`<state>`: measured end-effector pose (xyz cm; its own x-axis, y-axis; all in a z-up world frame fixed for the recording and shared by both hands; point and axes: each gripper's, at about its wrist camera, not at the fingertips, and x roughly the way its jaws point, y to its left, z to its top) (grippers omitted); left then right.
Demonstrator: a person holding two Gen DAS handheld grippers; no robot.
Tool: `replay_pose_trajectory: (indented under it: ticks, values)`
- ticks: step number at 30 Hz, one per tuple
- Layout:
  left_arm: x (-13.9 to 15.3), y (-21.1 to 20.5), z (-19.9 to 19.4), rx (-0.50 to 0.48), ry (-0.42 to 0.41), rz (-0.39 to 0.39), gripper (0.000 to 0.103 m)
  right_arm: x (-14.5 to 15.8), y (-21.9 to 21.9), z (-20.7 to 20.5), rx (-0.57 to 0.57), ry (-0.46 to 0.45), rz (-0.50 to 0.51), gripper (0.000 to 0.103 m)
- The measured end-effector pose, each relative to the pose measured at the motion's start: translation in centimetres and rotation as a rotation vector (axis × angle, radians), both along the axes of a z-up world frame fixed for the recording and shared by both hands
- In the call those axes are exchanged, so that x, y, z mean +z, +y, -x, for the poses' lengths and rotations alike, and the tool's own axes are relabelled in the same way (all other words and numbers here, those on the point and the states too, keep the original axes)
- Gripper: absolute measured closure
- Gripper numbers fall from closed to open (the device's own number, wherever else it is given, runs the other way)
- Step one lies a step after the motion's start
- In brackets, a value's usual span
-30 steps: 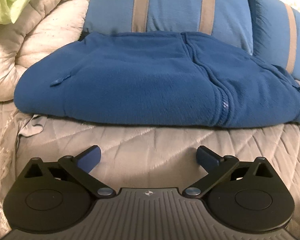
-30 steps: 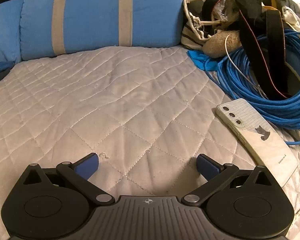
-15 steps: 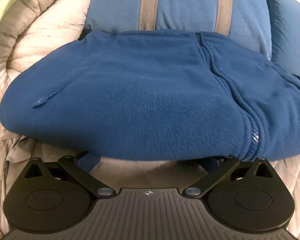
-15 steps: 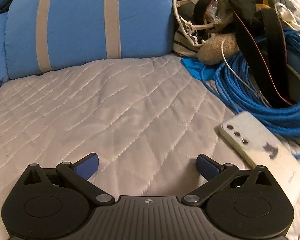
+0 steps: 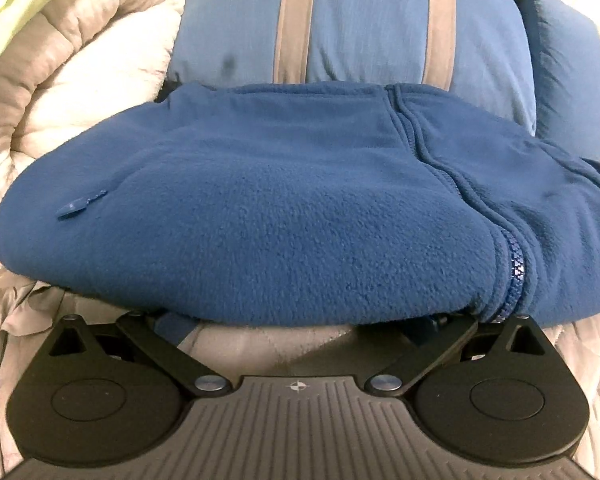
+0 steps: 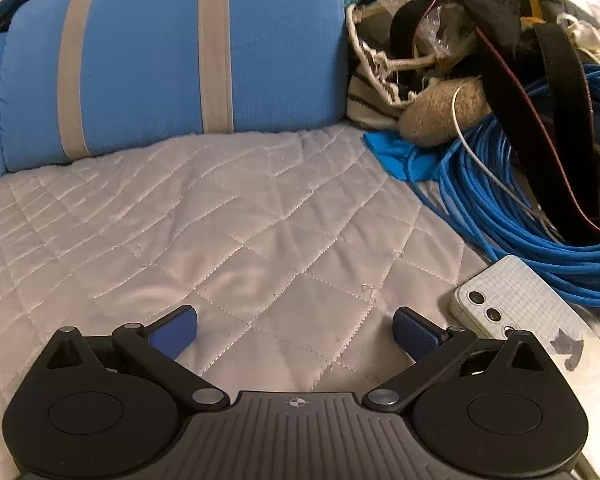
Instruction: Fold clothes
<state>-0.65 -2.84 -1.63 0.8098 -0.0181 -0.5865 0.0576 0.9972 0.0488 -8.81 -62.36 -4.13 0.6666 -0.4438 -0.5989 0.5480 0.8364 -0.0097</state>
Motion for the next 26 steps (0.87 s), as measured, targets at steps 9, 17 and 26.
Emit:
replay_pose_trajectory:
  ticks: [9,17,26]
  values:
    - [-0.02,-0.11,0.20,0.001,-0.003,0.000,0.000,-0.15,0.06,0.20,-0.001,-0.019,0.007,0.000]
    - [0.03,-0.07,0.18,0.000,-0.002,0.001,0.000,-0.18,0.07,0.25,-0.003,-0.020,0.008,0.000]
    - [-0.04,0.03,-0.02,-0.001,-0.005,0.006,0.000,-0.16,0.08,0.26,-0.004,-0.022,0.008,0.000]
